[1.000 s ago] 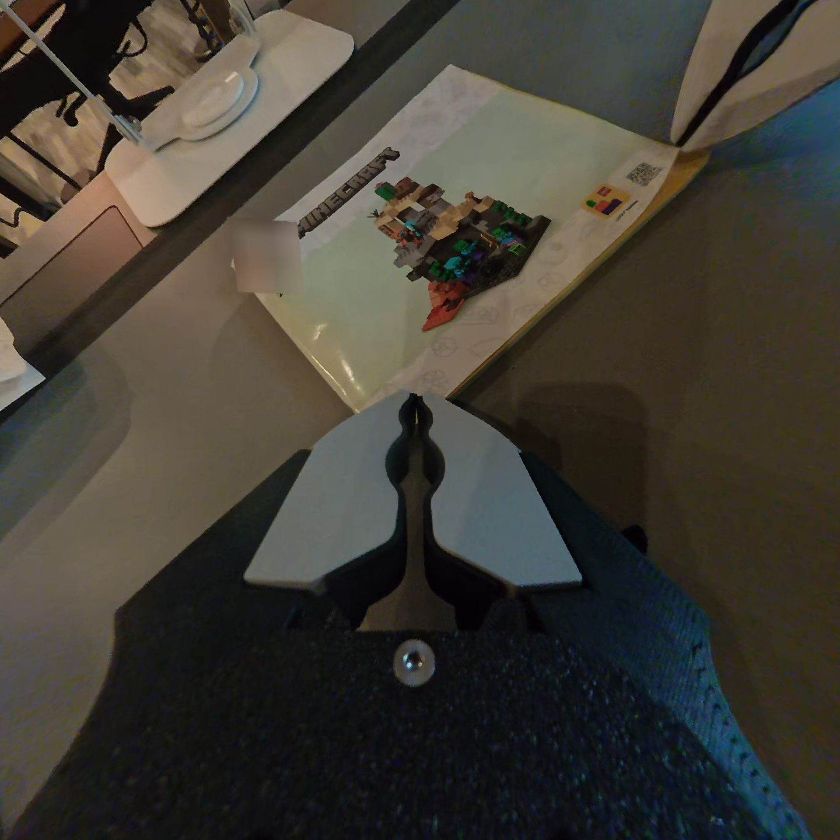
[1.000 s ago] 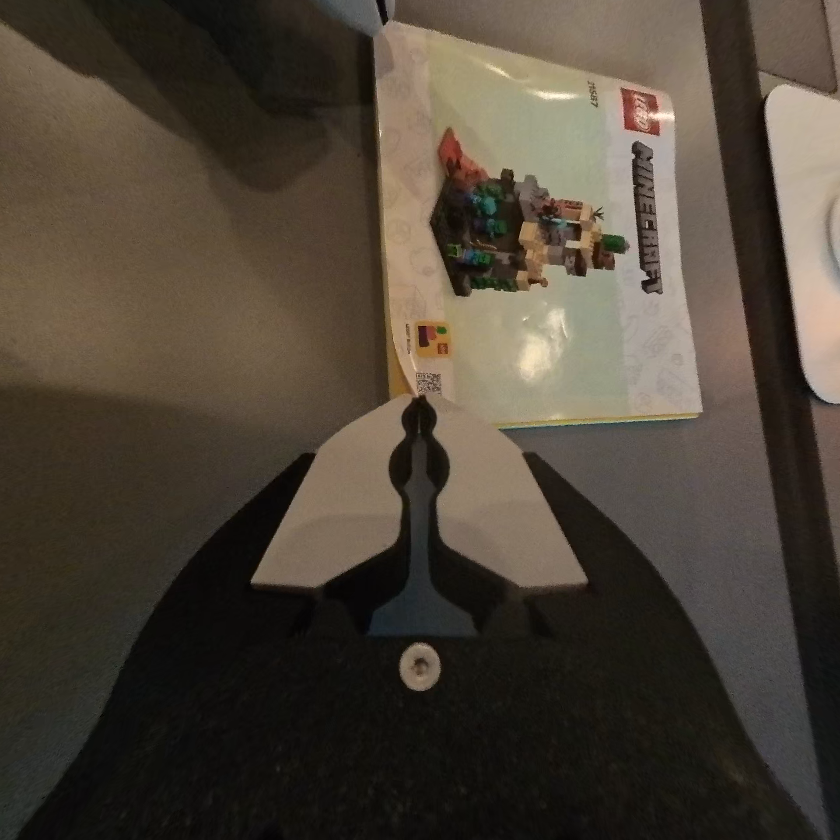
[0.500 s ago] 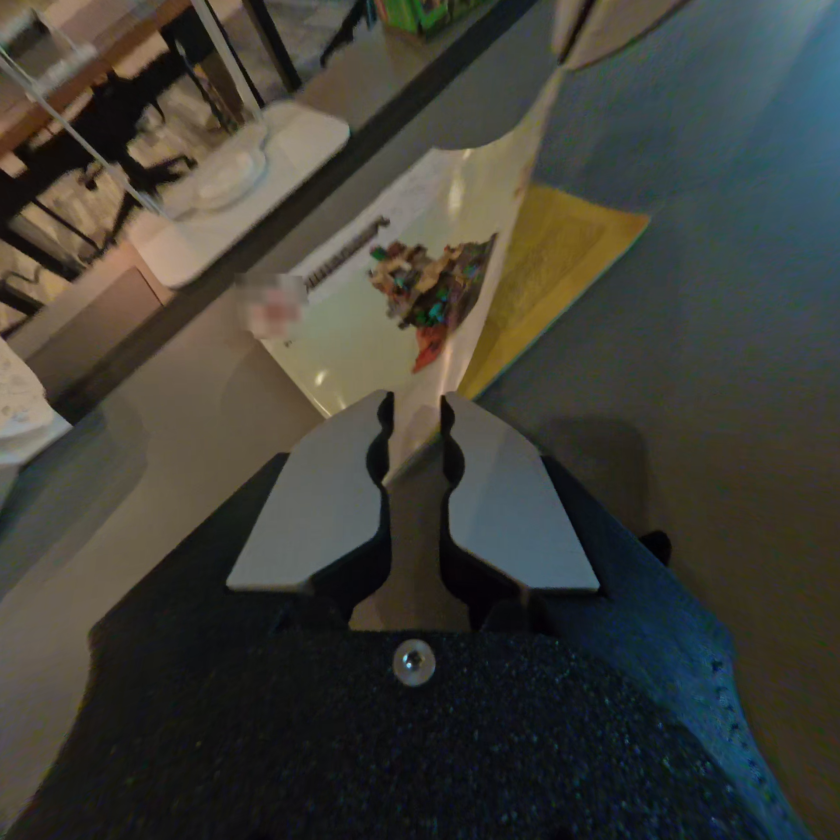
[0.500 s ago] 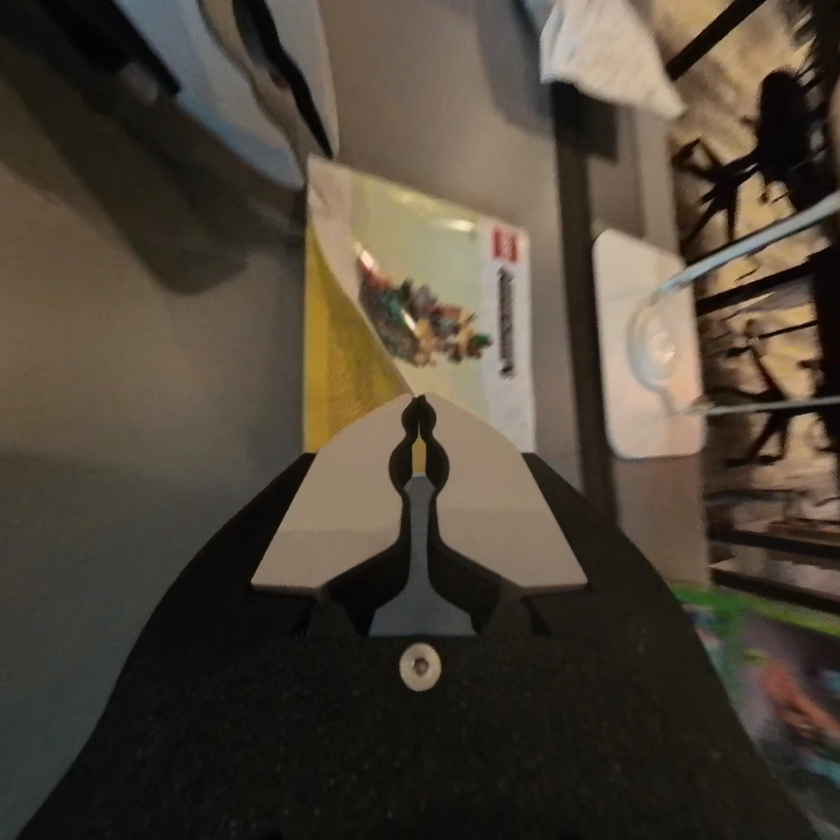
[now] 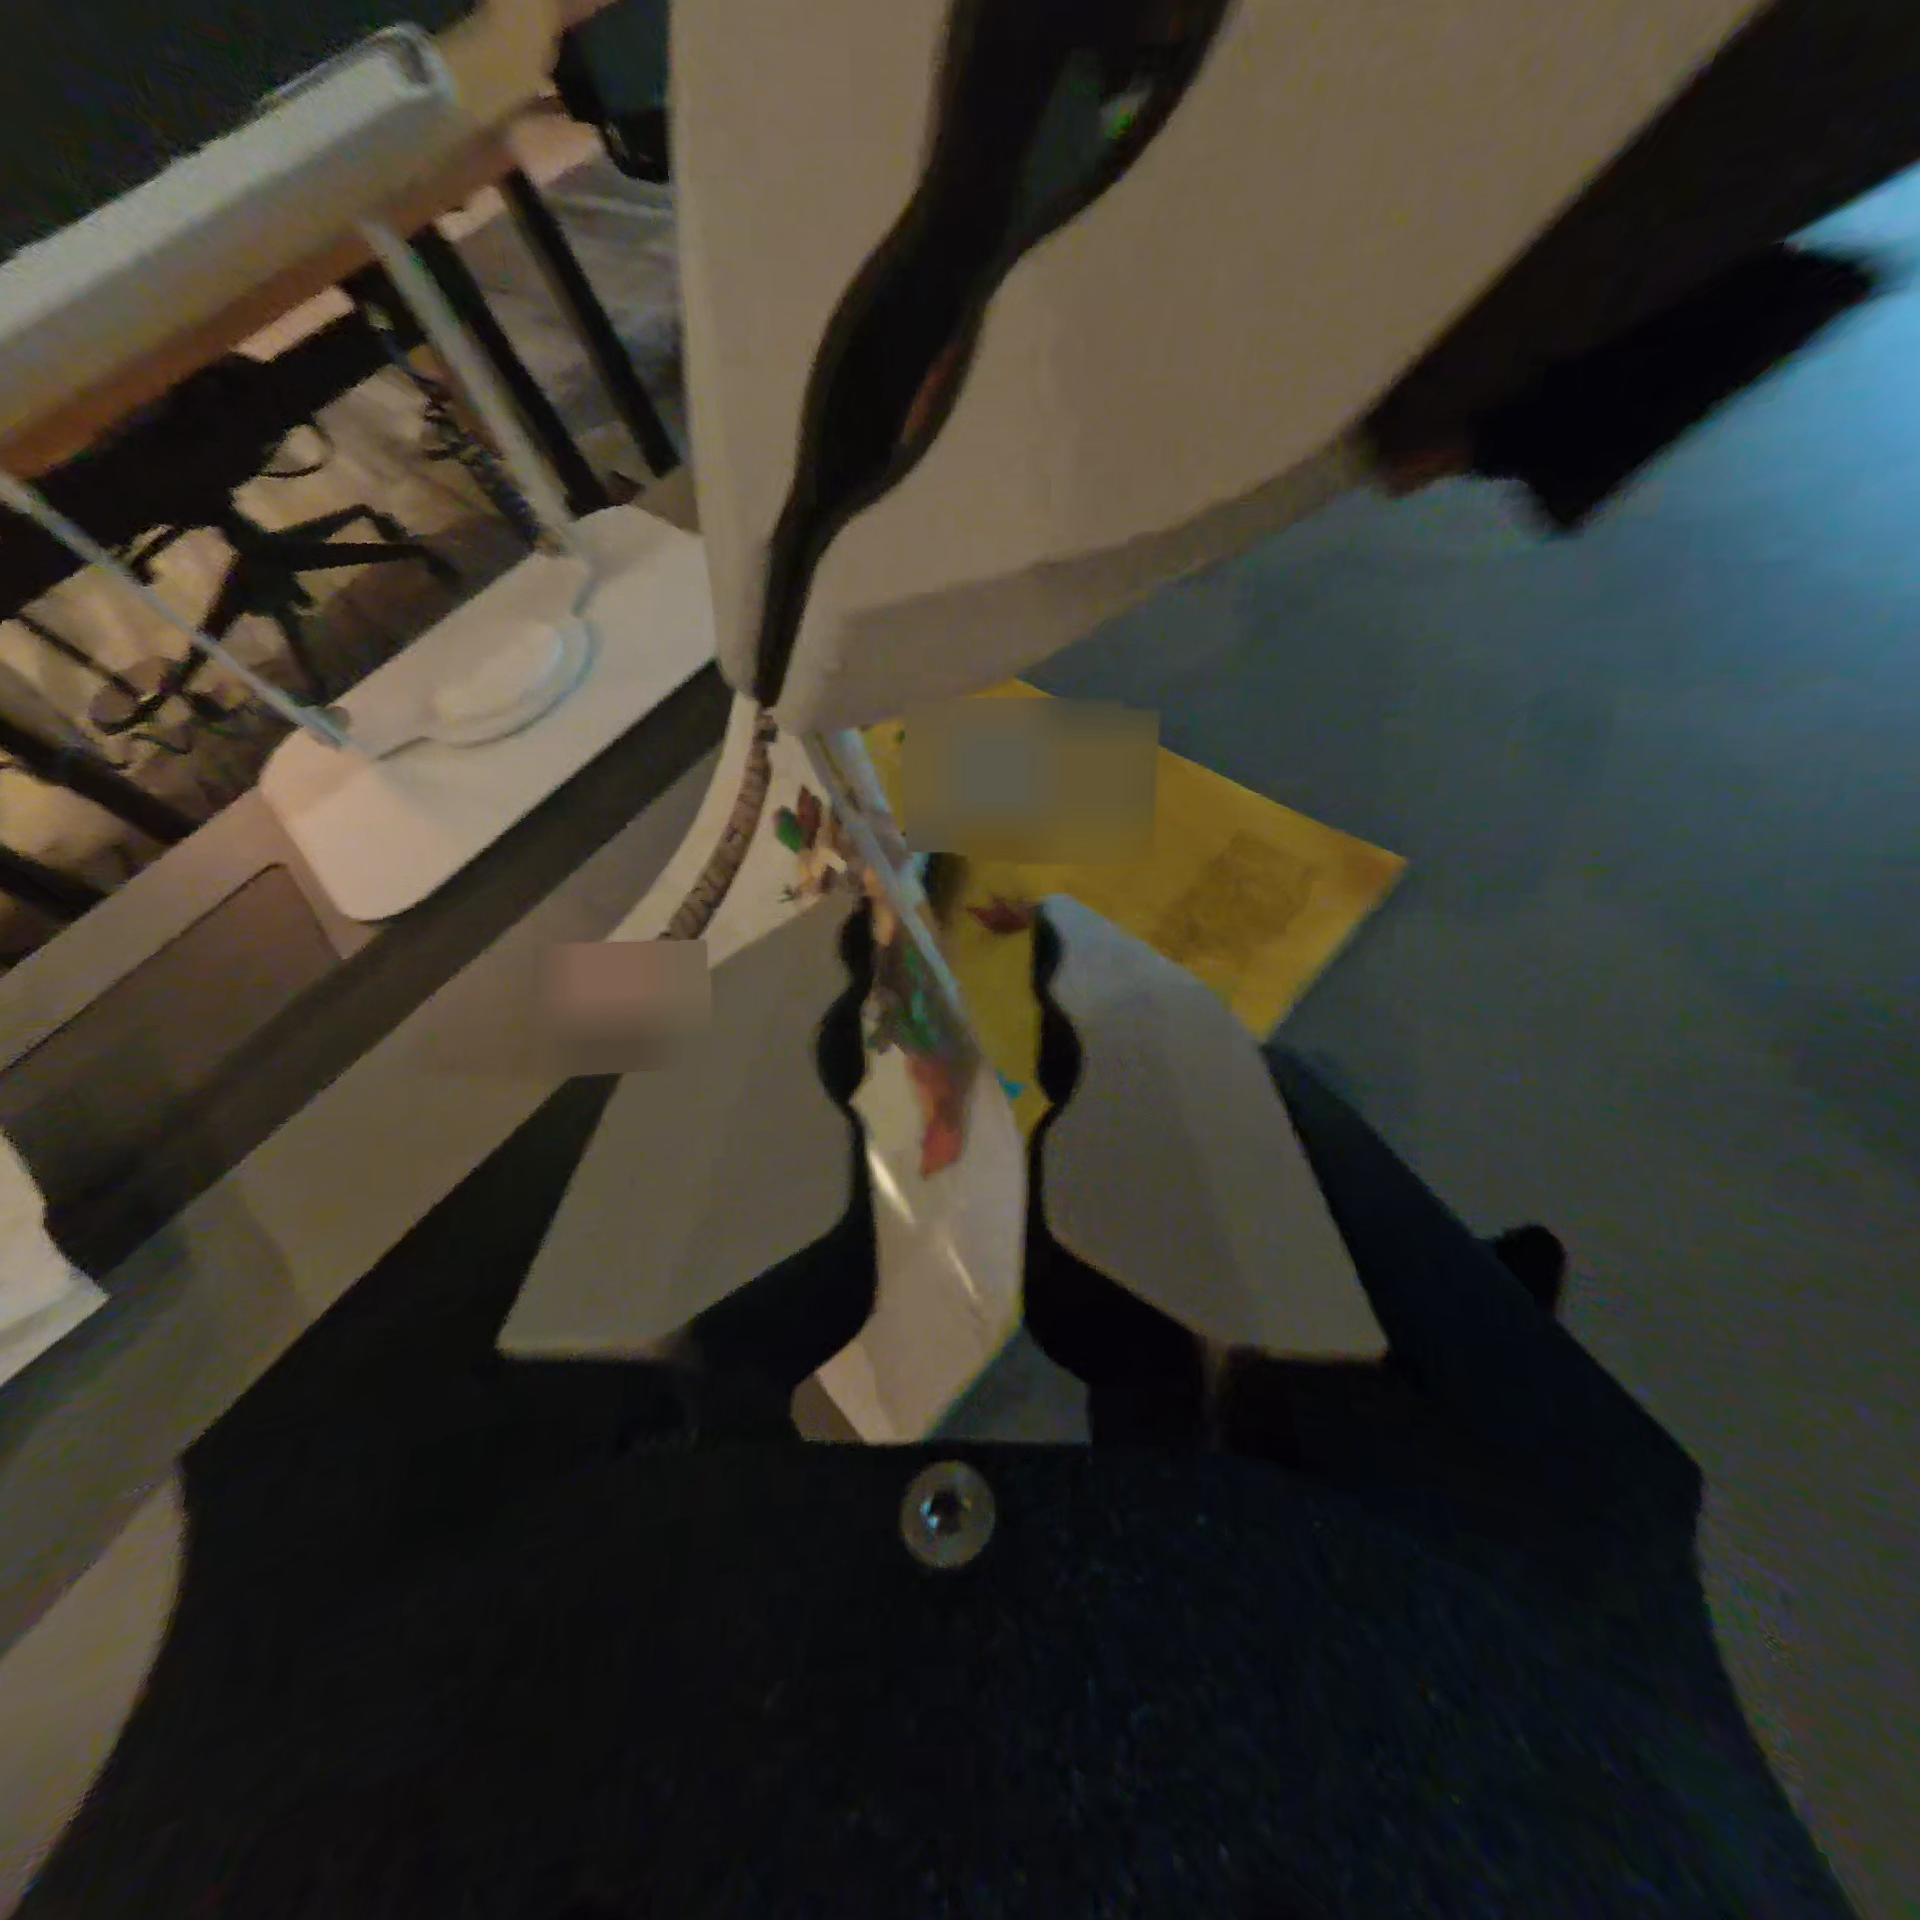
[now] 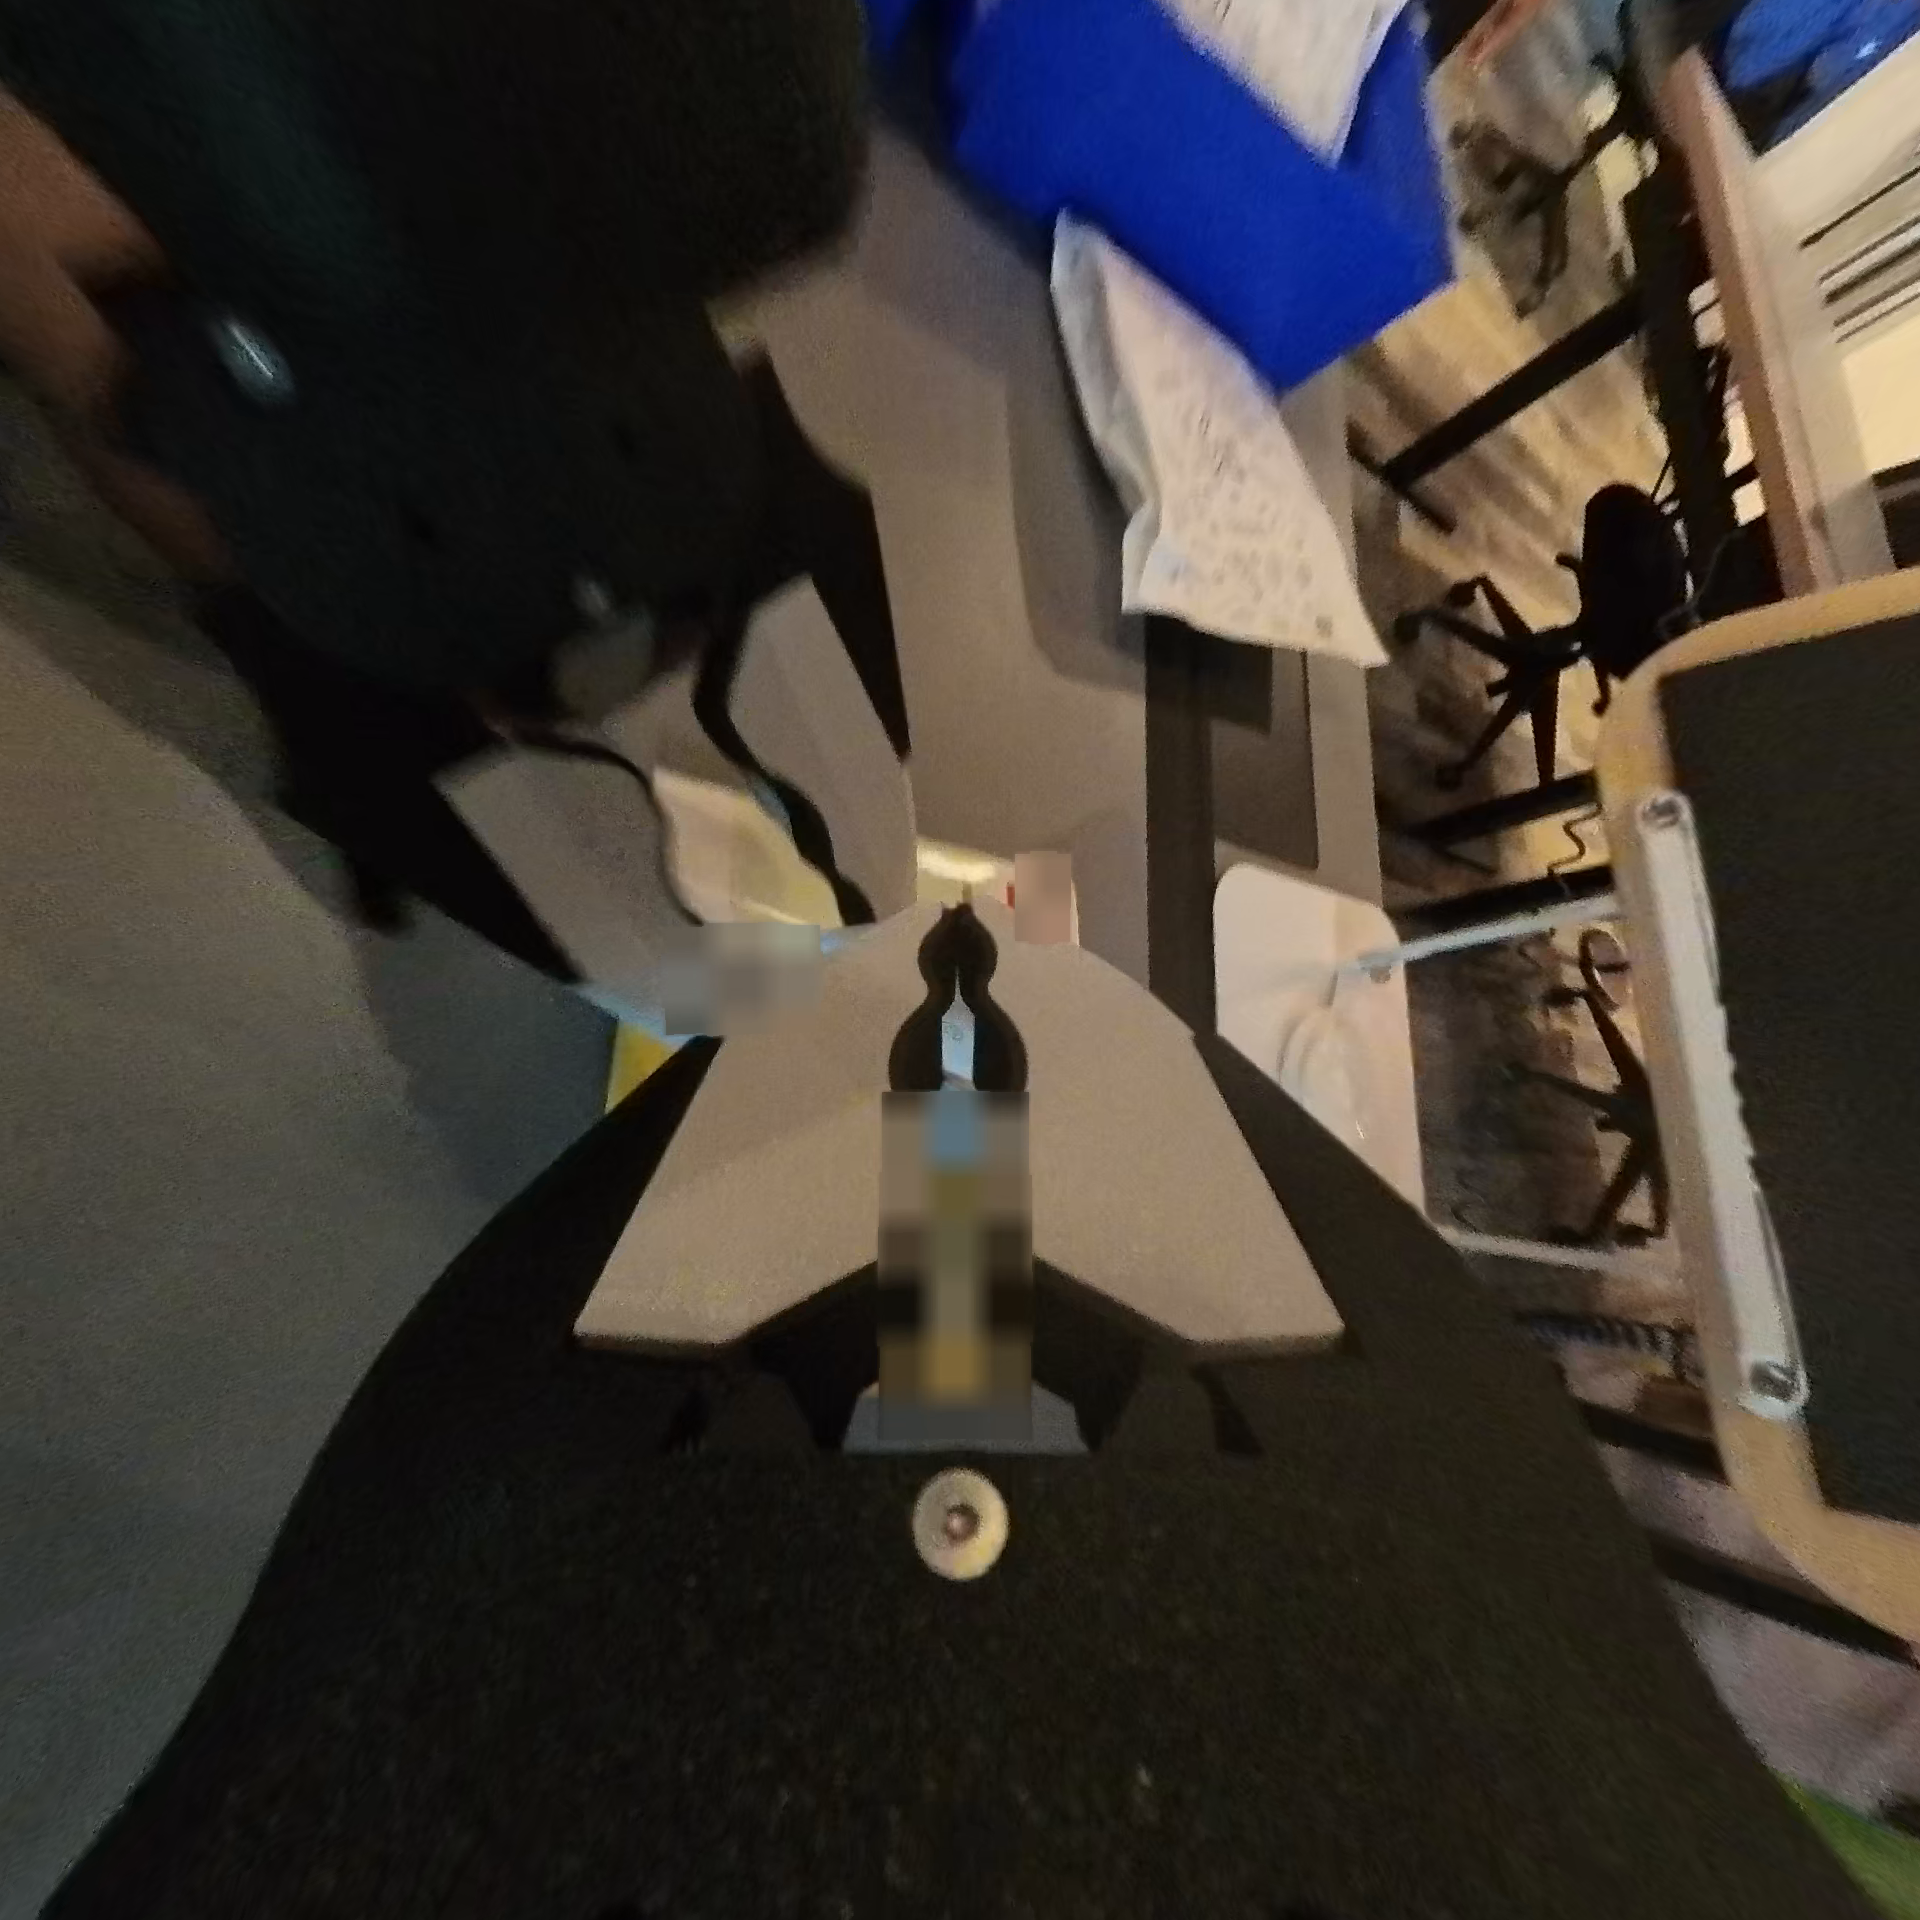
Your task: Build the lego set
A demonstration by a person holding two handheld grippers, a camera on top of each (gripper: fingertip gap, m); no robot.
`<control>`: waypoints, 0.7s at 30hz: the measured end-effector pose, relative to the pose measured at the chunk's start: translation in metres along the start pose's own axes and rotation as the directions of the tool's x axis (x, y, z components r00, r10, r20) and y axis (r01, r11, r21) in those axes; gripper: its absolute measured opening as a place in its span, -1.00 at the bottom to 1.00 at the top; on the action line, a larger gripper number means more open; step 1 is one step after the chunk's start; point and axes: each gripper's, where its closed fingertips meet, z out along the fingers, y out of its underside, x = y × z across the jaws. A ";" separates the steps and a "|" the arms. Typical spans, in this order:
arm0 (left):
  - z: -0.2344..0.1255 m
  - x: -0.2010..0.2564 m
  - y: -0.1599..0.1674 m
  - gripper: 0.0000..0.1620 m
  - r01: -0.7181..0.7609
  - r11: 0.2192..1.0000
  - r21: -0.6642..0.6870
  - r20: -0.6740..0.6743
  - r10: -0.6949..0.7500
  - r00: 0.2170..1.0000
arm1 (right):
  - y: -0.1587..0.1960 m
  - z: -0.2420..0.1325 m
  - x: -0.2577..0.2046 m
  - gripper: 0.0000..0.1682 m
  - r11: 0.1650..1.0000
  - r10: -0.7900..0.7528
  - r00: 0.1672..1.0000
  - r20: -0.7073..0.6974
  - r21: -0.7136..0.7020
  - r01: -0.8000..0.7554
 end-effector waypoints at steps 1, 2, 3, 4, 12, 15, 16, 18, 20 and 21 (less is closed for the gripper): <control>0.002 -0.006 0.001 -0.80 0.006 1.000 0.005 0.027 -0.006 1.000 | -0.004 -0.001 0.001 -1.00 1.000 0.011 1.000 -0.001 0.018 -0.011; 0.001 -0.012 0.001 -0.98 0.005 1.000 0.017 0.053 -0.006 0.999 | -0.007 -0.002 0.002 -1.00 0.999 0.021 1.000 -0.007 0.032 -0.020; 0.000 -0.016 0.000 -1.00 0.005 1.000 0.029 0.066 -0.007 0.998 | -0.008 -0.003 0.004 -1.00 0.999 0.028 0.999 -0.020 0.043 -0.028; -0.002 -0.020 -0.001 -1.00 0.009 0.999 0.034 0.082 -0.012 0.997 | -0.010 -0.004 0.005 -0.99 0.998 0.041 0.999 -0.035 0.059 -0.038; -0.038 -0.057 0.000 -1.00 0.059 0.997 0.053 0.234 -0.070 0.970 | 0.004 -0.029 0.005 -0.88 0.932 0.320 0.946 -0.054 0.200 -0.304; -0.053 -0.077 0.009 -1.00 0.137 0.987 0.080 0.268 -0.154 0.951 | 0.035 -0.024 -0.011 -0.84 0.917 0.384 0.923 -0.029 0.126 -0.378; -0.058 -0.083 0.014 -1.00 0.161 0.983 0.086 0.280 -0.179 0.943 | 0.049 -0.018 -0.020 -0.82 0.914 0.400 0.916 -0.018 0.080 -0.397; -0.067 -0.097 0.025 -1.00 0.199 0.976 0.093 0.305 -0.218 0.927 | 0.075 -0.003 -0.040 -0.78 0.901 0.433 0.901 -0.001 -0.006 -0.433; -0.074 -0.108 0.038 -1.00 0.233 0.968 0.093 0.324 -0.250 0.912 | 0.099 0.009 -0.054 -0.78 0.891 0.447 0.894 -0.014 -0.074 -0.447; -0.077 -0.113 0.044 -1.00 0.245 0.965 0.090 0.336 -0.261 0.905 | 0.108 0.015 -0.059 -0.78 0.888 0.451 0.892 -0.023 -0.095 -0.451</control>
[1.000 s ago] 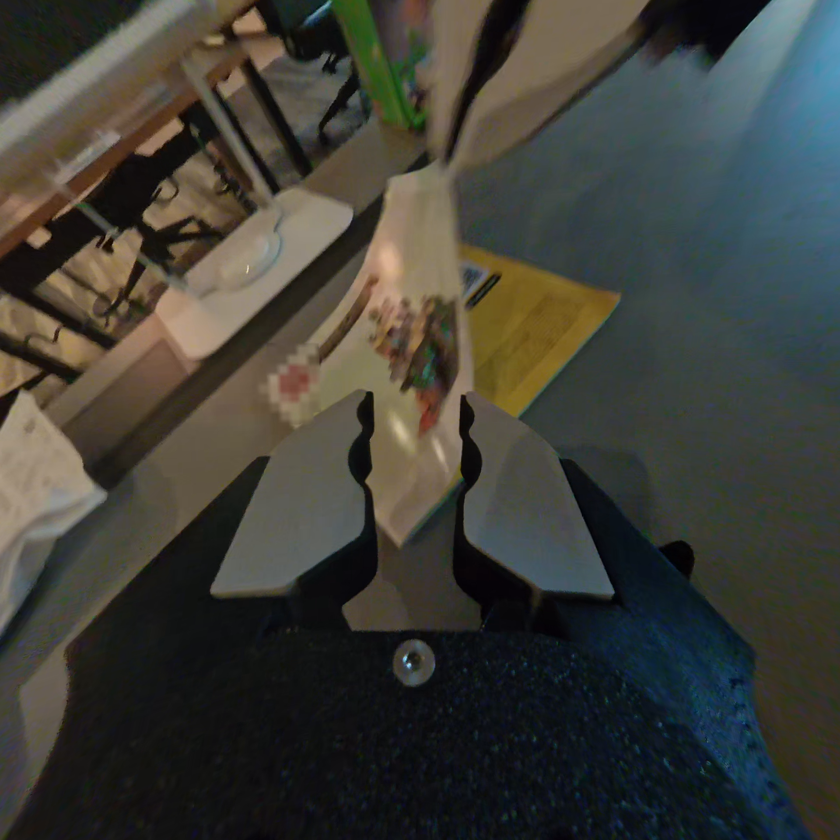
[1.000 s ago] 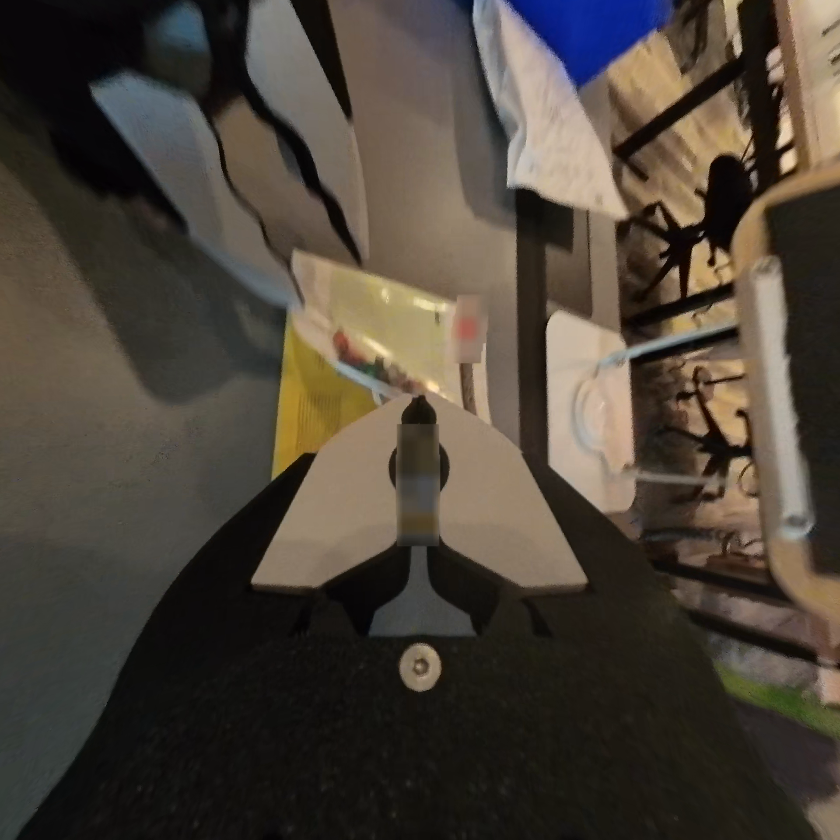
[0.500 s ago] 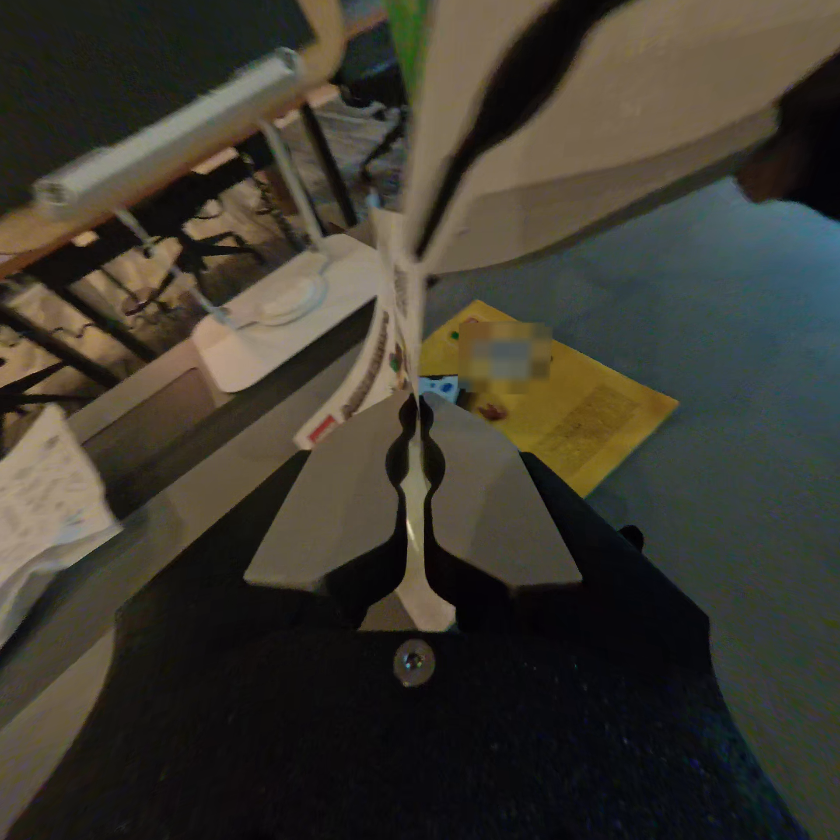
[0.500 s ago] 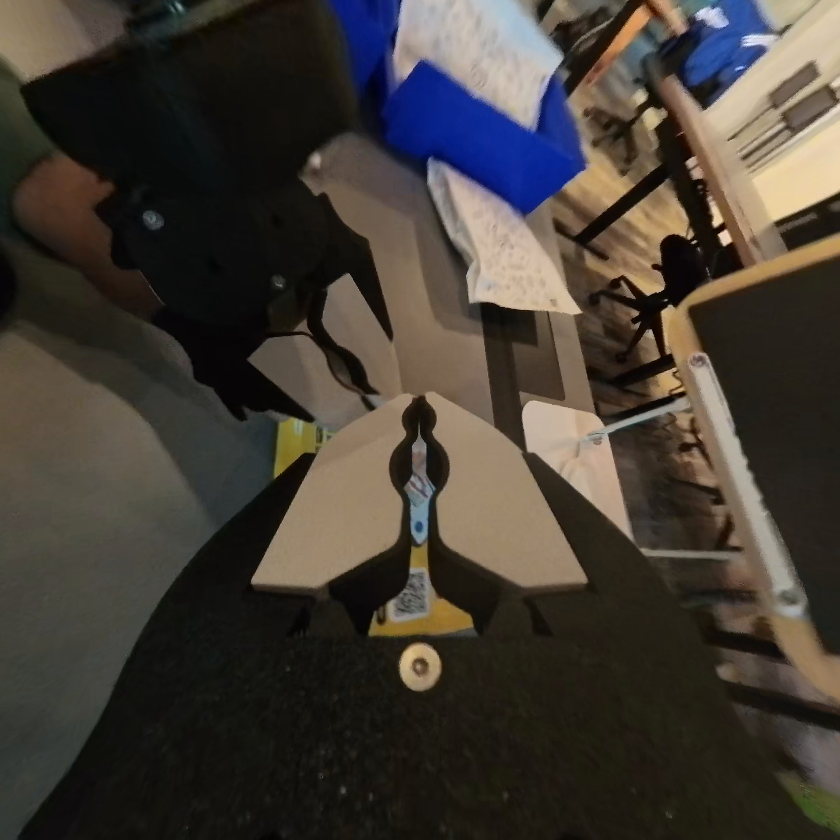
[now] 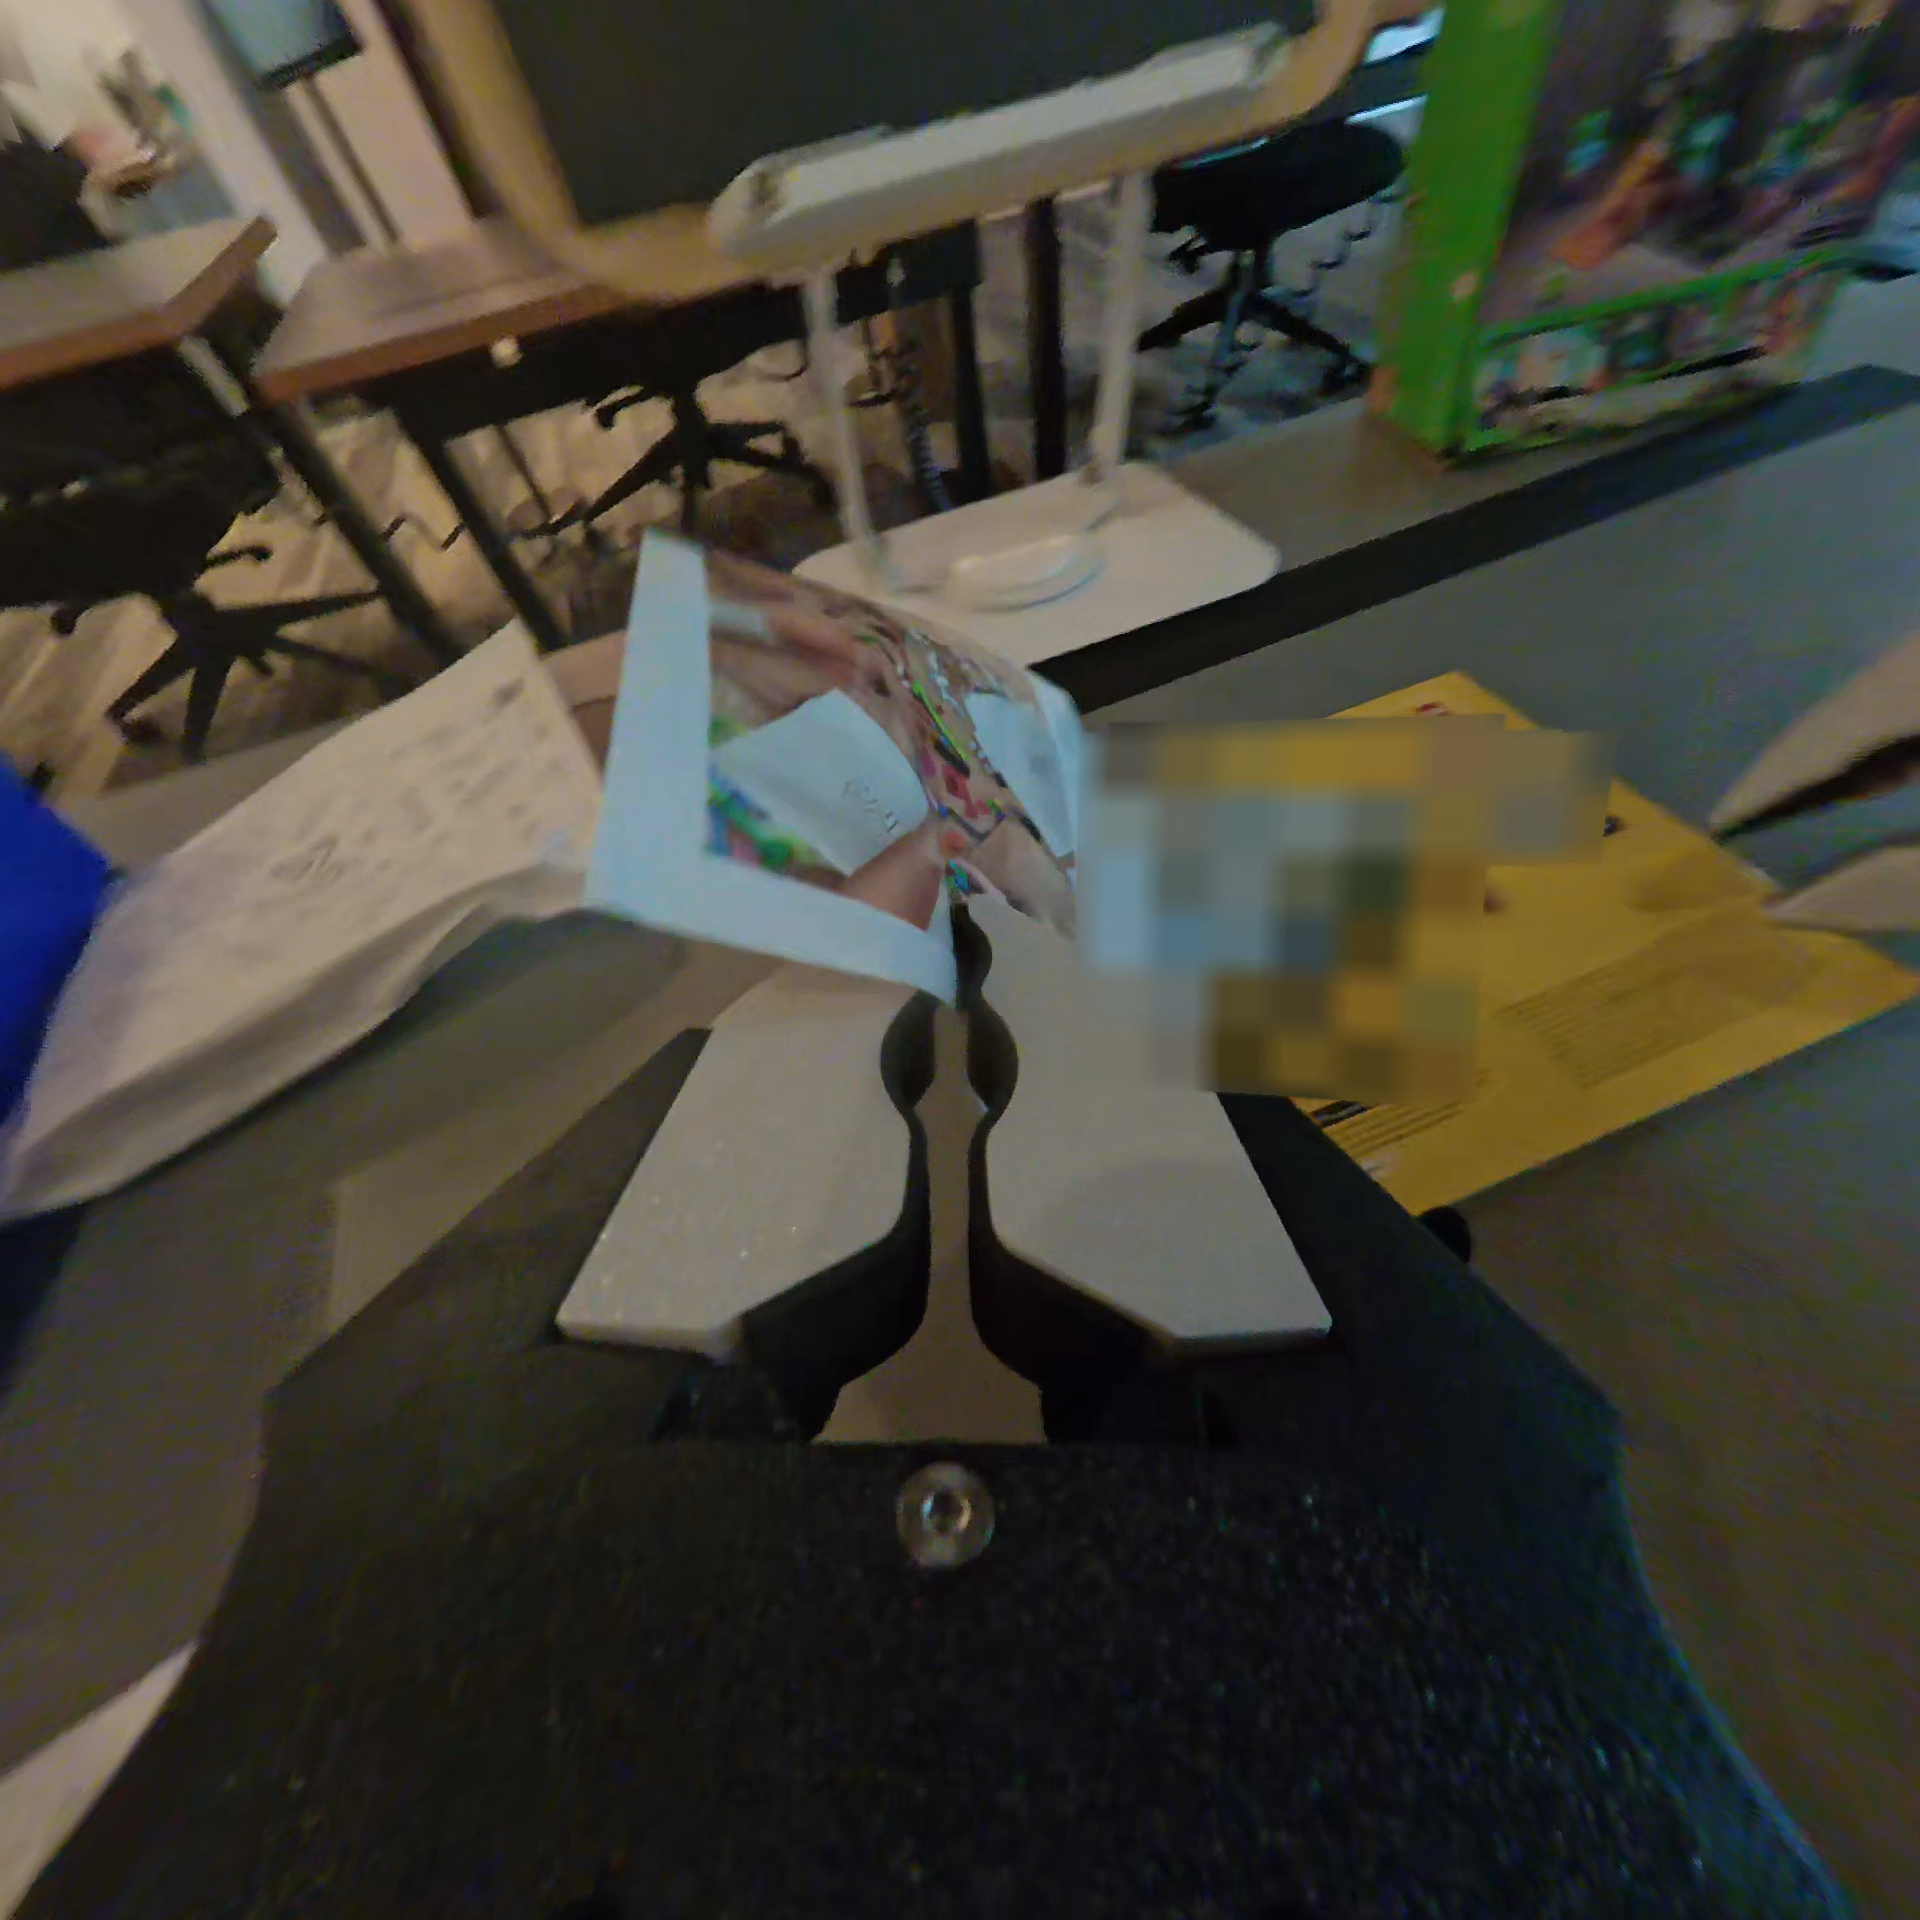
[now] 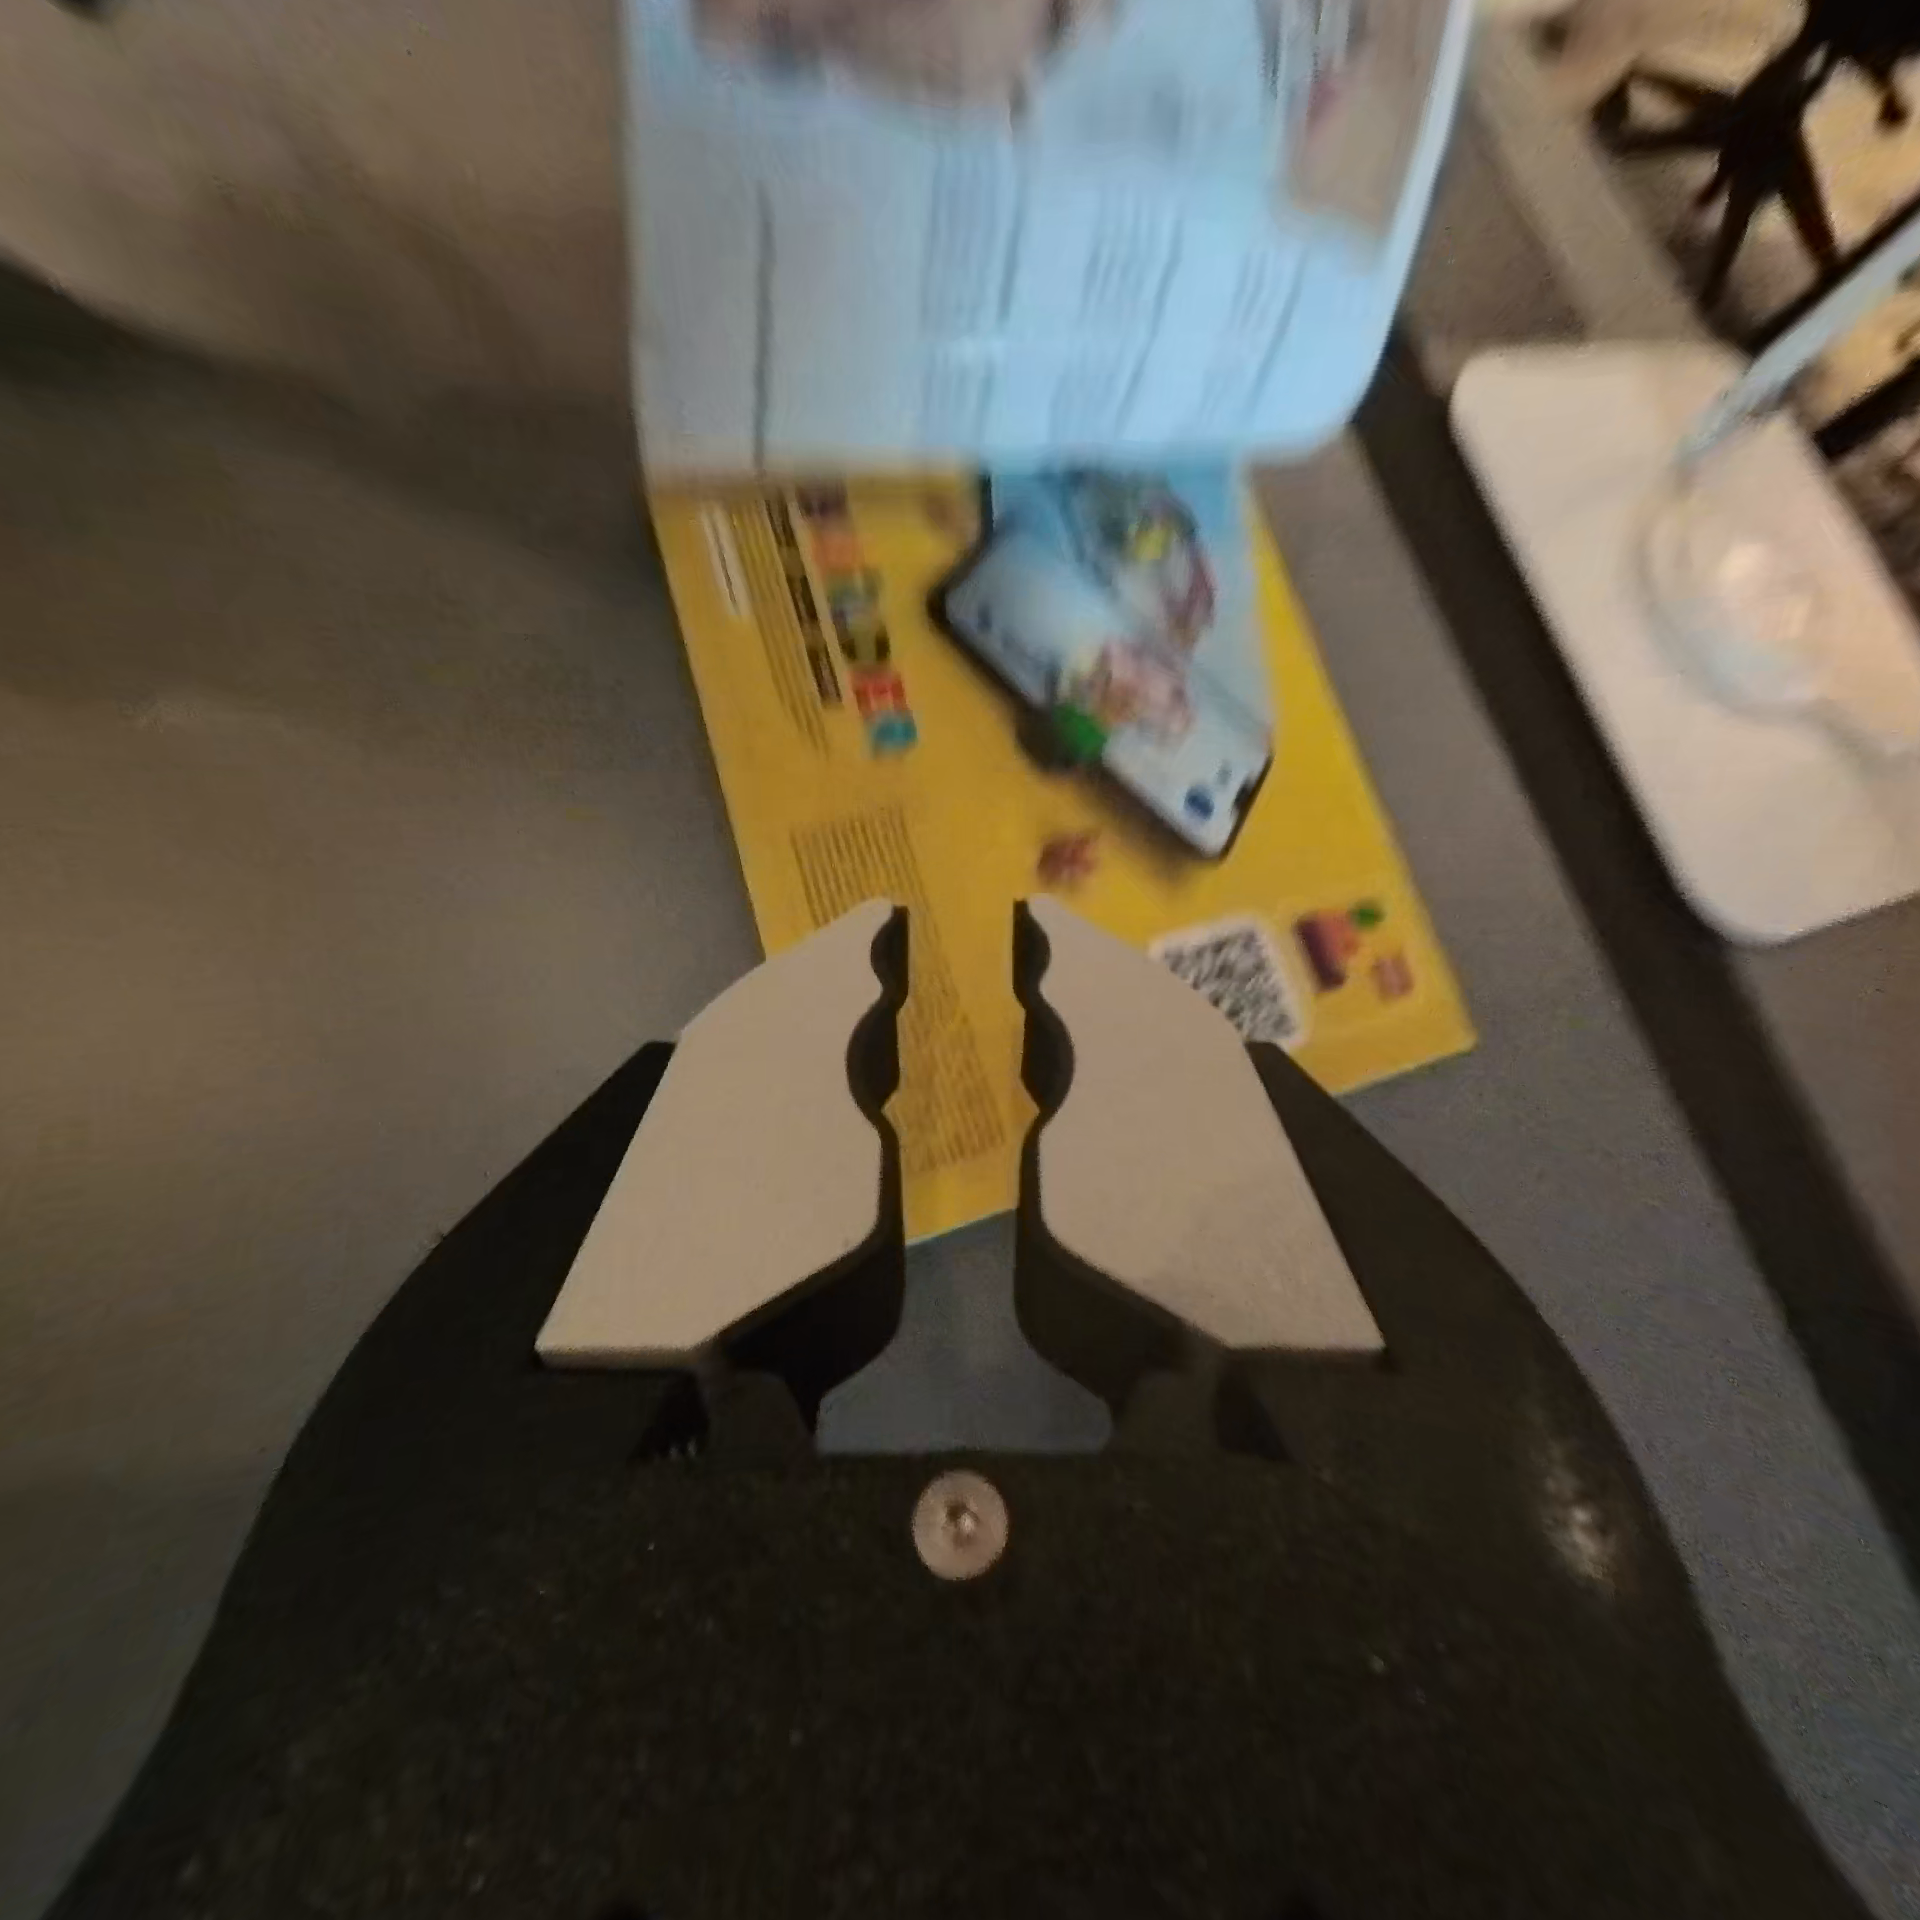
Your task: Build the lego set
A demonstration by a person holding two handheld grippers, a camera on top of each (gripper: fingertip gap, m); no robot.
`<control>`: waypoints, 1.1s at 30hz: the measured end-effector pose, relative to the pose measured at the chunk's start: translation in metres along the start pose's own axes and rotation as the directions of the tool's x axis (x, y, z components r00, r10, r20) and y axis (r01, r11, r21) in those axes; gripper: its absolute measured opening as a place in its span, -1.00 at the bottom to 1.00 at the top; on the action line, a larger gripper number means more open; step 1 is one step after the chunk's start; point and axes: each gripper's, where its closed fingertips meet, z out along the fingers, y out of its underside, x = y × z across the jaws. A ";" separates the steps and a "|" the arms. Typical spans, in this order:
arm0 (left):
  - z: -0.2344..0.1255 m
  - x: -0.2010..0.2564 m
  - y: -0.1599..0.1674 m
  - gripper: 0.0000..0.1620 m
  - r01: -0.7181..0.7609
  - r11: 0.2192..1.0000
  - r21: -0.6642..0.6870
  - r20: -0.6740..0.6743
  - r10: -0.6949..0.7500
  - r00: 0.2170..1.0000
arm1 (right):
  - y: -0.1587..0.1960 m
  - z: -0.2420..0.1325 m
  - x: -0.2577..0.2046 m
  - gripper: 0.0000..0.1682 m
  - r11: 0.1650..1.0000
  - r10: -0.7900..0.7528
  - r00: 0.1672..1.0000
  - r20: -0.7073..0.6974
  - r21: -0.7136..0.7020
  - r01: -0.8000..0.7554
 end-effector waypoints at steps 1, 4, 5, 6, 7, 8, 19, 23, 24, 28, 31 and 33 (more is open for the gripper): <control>-0.001 -0.006 0.005 -1.00 0.009 1.000 -0.010 0.012 -0.009 1.000 | 0.008 0.005 0.000 -0.78 1.000 0.009 1.000 -0.007 -0.017 -0.009; -0.003 -0.021 0.022 -0.99 0.047 0.998 -0.040 0.029 -0.046 0.999 | 0.022 0.016 0.000 -0.85 0.999 0.022 0.999 -0.029 -0.038 -0.024; -0.003 -0.024 0.028 -0.98 0.059 0.997 -0.053 0.033 -0.057 0.998 | 0.027 0.018 0.001 -0.89 0.999 0.015 0.999 -0.039 -0.051 -0.017; -0.004 -0.028 0.034 -0.98 0.071 0.995 -0.065 0.034 -0.069 0.997 | 0.032 0.019 0.001 -0.93 0.998 0.002 0.999 -0.044 -0.069 -0.005; -0.005 -0.031 0.040 -0.98 0.086 0.993 -0.079 0.034 -0.083 0.996 | 0.036 0.020 0.001 -0.97 0.997 -0.012 0.999 -0.052 -0.080 0.008; -0.006 -0.034 0.045 -0.97 0.102 0.991 -0.091 0.034 -0.100 0.994 | 0.037 0.020 0.001 -1.00 0.997 -0.024 0.998 -0.061 -0.076 0.019; -0.034 -0.035 0.096 -0.76 0.313 0.918 -0.244 -0.068 -0.338 0.939 | 0.047 0.009 -0.002 -1.00 0.985 -0.078 0.992 -0.096 -0.161 0.062; -0.054 -0.025 0.099 -0.64 0.384 0.877 -0.288 -0.136 -0.434 0.890 | 0.049 0.006 -0.003 -1.00 0.990 -0.038 0.993 -0.109 -0.142 0.022; -0.059 -0.021 0.101 -0.60 0.391 0.866 -0.312 -0.156 -0.452 0.878 | 0.050 0.005 -0.002 -1.00 0.990 -0.027 0.993 -0.113 -0.138 0.011; -0.076 -0.004 0.095 -0.43 0.467 0.817 -0.338 -0.282 -0.561 0.778 | 0.051 0.004 -0.001 -1.00 0.990 0.021 0.991 -0.134 -0.133 -0.039; -0.082 0.003 0.097 -0.28 0.493 0.786 -0.373 -0.311 -0.607 0.732 | 0.051 0.004 -0.001 -1.00 0.990 0.024 0.989 -0.148 -0.134 -0.044; -0.087 -0.004 0.104 -0.25 0.475 0.797 -0.372 -0.269 -0.583 0.767 | 0.051 0.004 -0.001 -1.00 0.989 0.028 0.987 -0.156 -0.136 -0.050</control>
